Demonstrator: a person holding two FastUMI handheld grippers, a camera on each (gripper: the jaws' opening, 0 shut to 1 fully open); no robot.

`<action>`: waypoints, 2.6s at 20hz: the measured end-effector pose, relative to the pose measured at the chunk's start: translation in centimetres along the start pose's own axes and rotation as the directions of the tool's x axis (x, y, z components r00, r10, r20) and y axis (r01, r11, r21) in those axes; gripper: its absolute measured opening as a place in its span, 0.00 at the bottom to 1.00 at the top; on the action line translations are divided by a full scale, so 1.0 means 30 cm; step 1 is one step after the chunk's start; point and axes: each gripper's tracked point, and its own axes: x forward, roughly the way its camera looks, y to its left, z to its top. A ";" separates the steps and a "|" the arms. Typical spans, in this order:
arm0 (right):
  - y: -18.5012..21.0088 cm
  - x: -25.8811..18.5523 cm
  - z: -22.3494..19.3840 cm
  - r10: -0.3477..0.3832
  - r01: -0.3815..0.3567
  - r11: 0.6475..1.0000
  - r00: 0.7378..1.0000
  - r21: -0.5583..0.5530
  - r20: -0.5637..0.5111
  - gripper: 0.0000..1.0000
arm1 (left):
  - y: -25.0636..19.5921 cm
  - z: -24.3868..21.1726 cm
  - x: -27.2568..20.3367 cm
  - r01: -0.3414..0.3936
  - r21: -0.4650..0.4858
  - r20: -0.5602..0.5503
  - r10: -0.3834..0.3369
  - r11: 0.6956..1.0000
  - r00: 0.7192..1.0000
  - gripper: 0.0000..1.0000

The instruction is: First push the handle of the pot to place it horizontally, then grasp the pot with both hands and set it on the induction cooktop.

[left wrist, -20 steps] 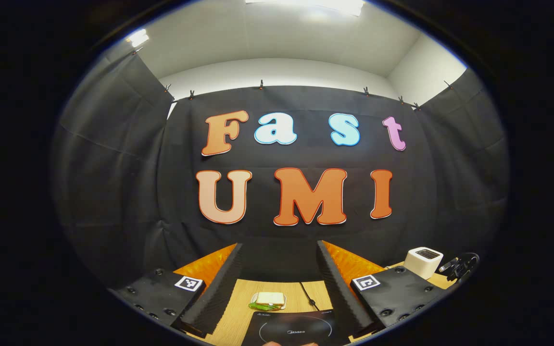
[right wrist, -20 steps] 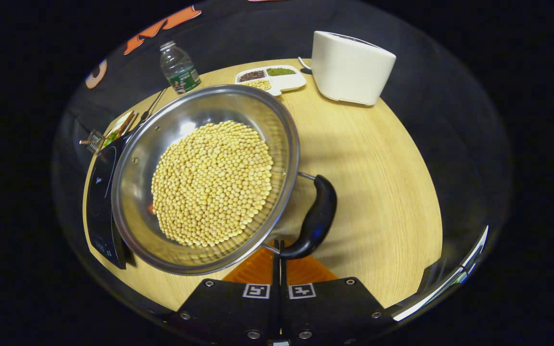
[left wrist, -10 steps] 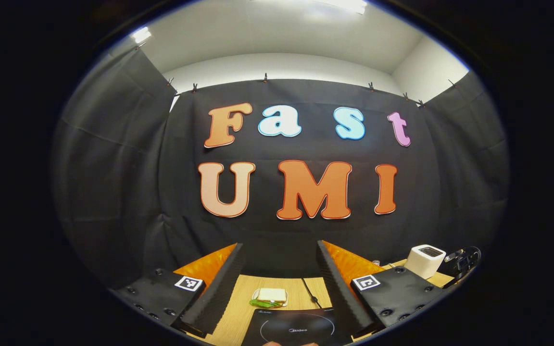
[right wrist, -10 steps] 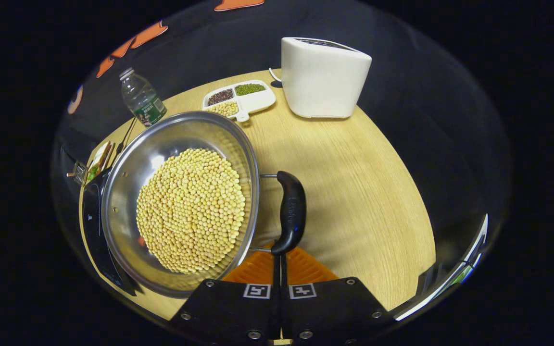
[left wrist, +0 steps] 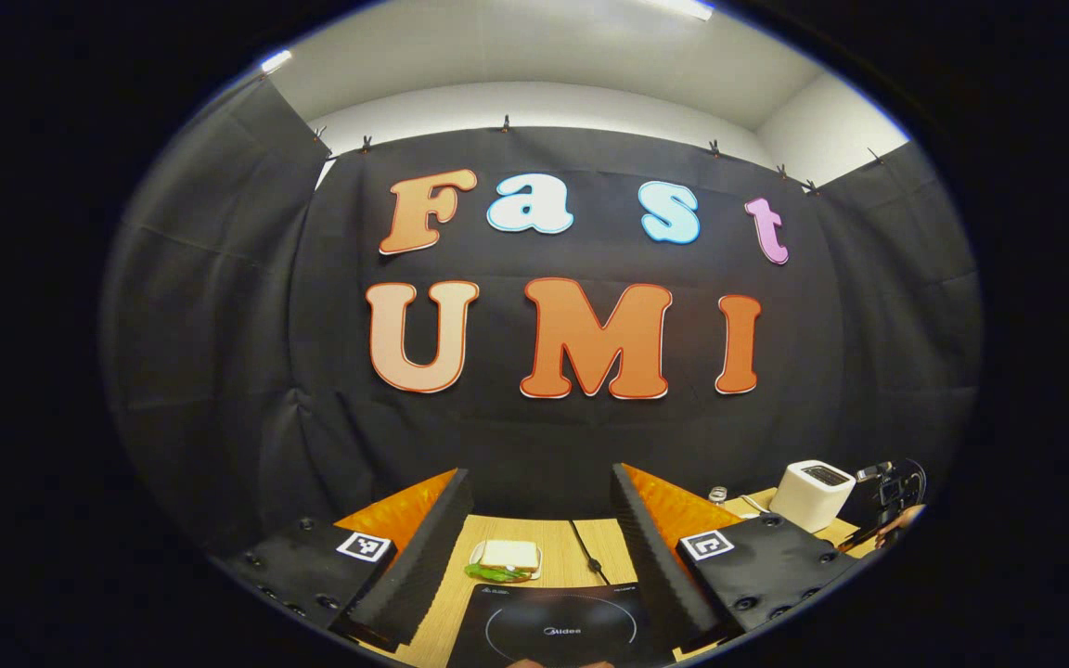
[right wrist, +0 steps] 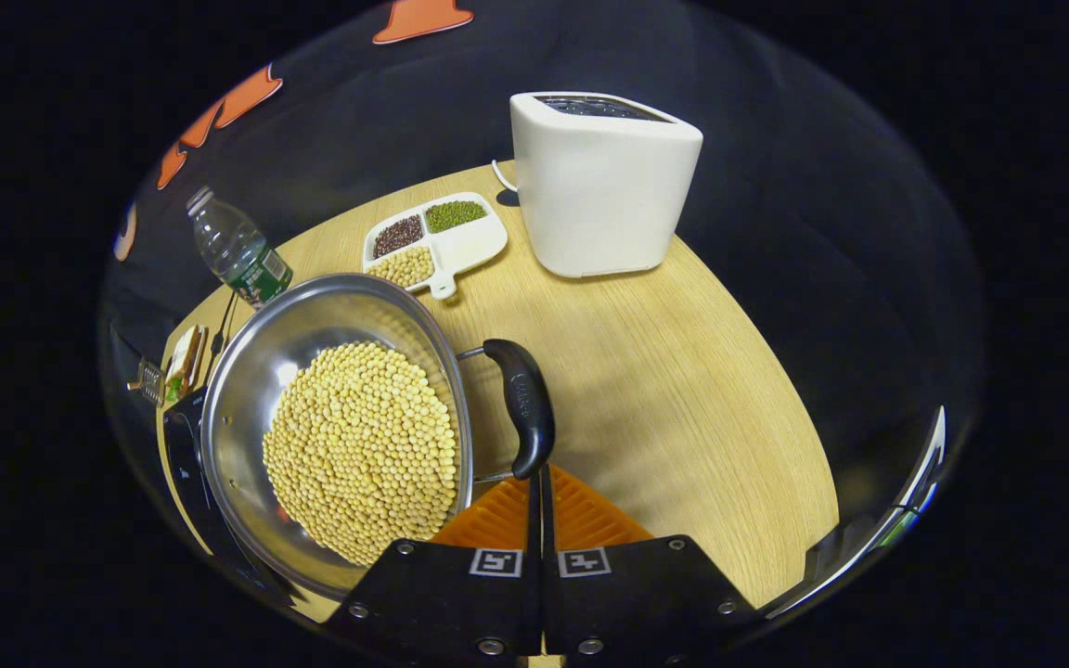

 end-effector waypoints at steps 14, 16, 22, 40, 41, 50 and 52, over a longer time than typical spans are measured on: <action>-0.058 -0.037 0.110 -0.009 0.009 1.000 0.997 -0.006 0.080 0.01 | -0.177 -0.286 0.082 0.120 -0.025 -0.219 -0.123 0.992 0.968 0.98; -0.015 -0.086 0.116 0.054 -0.052 0.999 0.993 -0.016 0.103 0.03 | -0.249 -0.360 0.091 0.164 -0.038 -0.287 -0.168 0.986 0.943 0.98; 0.051 -0.211 0.149 0.154 -0.134 0.985 0.969 -0.110 0.193 0.50 | -0.441 -0.600 0.091 0.237 -0.070 -0.477 -0.241 0.969 0.845 0.99; 0.075 -0.015 0.230 0.129 -0.039 0.968 0.926 -0.248 0.356 0.86 | -0.715 -1.088 0.076 0.181 -0.056 -0.637 -0.174 0.982 0.751 0.98; 0.068 -0.001 0.229 0.126 -0.031 0.966 0.924 -0.257 0.361 0.85 | -0.725 -1.106 0.074 0.176 -0.065 -0.637 -0.176 0.982 0.750 0.98; 0.064 0.061 0.232 0.119 0.003 0.952 0.917 -0.306 0.380 0.86 | -0.761 -1.168 0.088 0.102 -0.082 -0.638 -0.131 0.991 0.759 0.98; 0.071 0.071 0.231 0.114 0.006 0.953 0.919 -0.303 0.378 0.86 | -0.773 -1.182 0.104 0.114 -0.072 -0.635 -0.134 0.991 0.761 0.98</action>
